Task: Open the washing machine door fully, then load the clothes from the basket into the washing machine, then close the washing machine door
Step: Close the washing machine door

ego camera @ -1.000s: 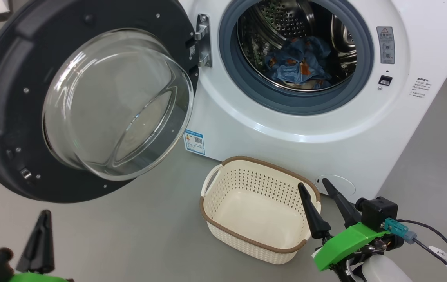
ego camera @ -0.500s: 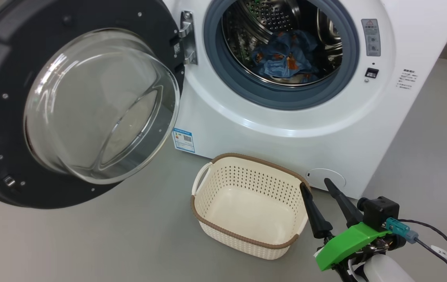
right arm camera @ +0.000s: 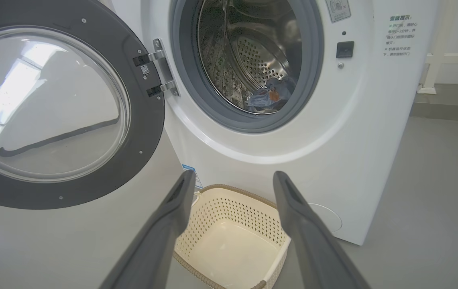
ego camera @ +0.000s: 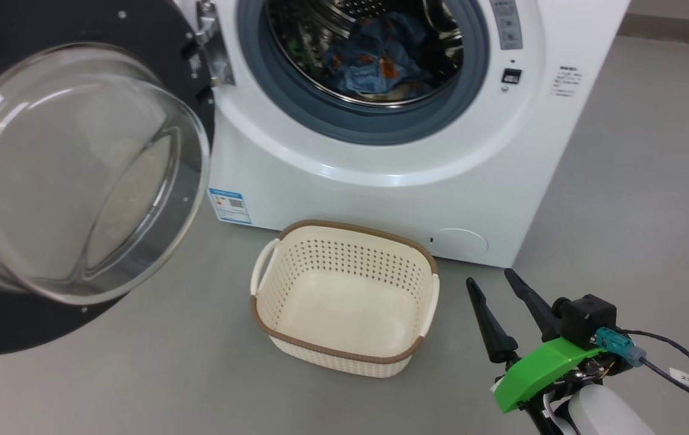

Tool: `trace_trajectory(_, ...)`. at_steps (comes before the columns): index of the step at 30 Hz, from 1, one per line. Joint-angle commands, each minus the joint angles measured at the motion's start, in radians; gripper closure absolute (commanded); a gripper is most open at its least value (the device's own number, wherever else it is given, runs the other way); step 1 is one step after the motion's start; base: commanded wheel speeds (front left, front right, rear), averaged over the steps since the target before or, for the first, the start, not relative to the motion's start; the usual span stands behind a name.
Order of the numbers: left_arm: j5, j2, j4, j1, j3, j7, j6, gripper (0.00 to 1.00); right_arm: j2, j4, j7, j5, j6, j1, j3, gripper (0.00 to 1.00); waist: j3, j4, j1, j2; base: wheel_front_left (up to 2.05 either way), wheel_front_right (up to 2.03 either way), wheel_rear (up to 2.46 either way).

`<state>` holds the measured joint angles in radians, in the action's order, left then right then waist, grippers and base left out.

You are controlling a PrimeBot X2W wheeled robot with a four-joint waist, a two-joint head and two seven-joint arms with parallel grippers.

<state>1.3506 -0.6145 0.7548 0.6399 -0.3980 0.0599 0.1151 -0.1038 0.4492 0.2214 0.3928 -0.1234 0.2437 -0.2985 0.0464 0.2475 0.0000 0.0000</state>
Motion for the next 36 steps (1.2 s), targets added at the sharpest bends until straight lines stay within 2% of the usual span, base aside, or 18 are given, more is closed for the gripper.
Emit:
trace_trajectory(1, 0.018, -0.081, 0.028, 0.041, -0.032, 0.022, 0.01, 1.0, -0.006, -0.033, -0.003, -0.019, -0.007, 0.041, -0.015, 0.0, 0.034, -0.041, 0.0, 0.0, 0.0, 0.0, 0.0)
trace_trajectory(8, 0.083, -0.118, 0.237, 0.081, -0.072, 0.084, 0.014, 1.0, -0.004, -0.068, -0.03, -0.048, -0.007, 0.035, -0.002, 0.0, 0.067, -0.086, 0.0, 0.0, 0.0, 0.0, 0.0)
trace_trajectory(16, 0.118, -0.128, 0.319, 0.091, -0.088, 0.129, 0.015, 1.0, -0.004, -0.102, -0.054, -0.07, -0.007, 0.022, 0.016, 0.0, 0.085, -0.114, 0.0, 0.0, 0.0, 0.0, 0.0)
trace_trajectory(22, 0.125, -0.131, 0.361, 0.095, -0.078, 0.18, 0.015, 1.0, -0.001, -0.126, -0.065, -0.081, -0.007, 0.008, 0.034, 0.0, 0.094, -0.122, 0.0, 0.0, 0.0, 0.0, 0.0)
trace_trajectory(36, 0.141, -0.097, 0.318, 0.029, -0.005, 0.474, 0.015, 1.0, 0.019, -0.107, -0.042, -0.056, -0.007, -0.009, 0.035, 0.0, 0.043, -0.085, 0.0, 0.0, 0.0, 0.0, 0.0)
